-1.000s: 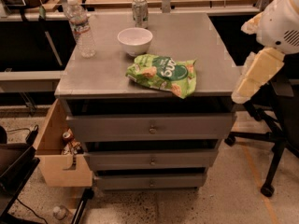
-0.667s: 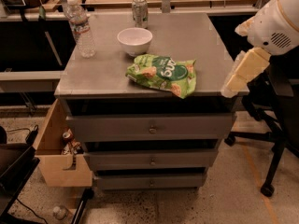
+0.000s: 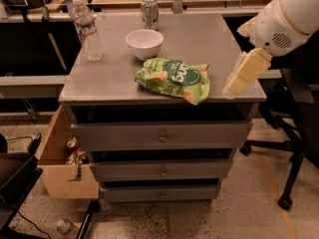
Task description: Move green rice chip bag near 7up can
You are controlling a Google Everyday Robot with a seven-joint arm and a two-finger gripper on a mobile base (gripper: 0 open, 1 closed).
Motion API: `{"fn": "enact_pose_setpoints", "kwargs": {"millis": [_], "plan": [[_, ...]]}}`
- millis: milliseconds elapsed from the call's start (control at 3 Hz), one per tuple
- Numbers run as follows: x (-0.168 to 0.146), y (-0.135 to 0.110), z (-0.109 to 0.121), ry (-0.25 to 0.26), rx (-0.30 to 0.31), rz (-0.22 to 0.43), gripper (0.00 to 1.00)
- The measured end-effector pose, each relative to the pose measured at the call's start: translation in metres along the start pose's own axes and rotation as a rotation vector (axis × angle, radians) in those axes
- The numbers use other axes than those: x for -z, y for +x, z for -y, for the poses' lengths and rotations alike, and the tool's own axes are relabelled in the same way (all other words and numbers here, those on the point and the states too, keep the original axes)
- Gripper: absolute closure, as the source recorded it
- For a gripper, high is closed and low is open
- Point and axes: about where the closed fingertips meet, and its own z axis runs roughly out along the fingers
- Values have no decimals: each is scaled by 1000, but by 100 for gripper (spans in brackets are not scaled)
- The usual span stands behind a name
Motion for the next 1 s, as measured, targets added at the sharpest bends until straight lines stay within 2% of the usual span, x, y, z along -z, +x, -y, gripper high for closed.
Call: {"fn": "enact_pose_setpoints", "kwargs": {"millis": [667, 1000], "plan": [[-68, -68, 37, -97, 73, 112, 0], [-91, -80, 44, -136, 67, 144, 0]]}}
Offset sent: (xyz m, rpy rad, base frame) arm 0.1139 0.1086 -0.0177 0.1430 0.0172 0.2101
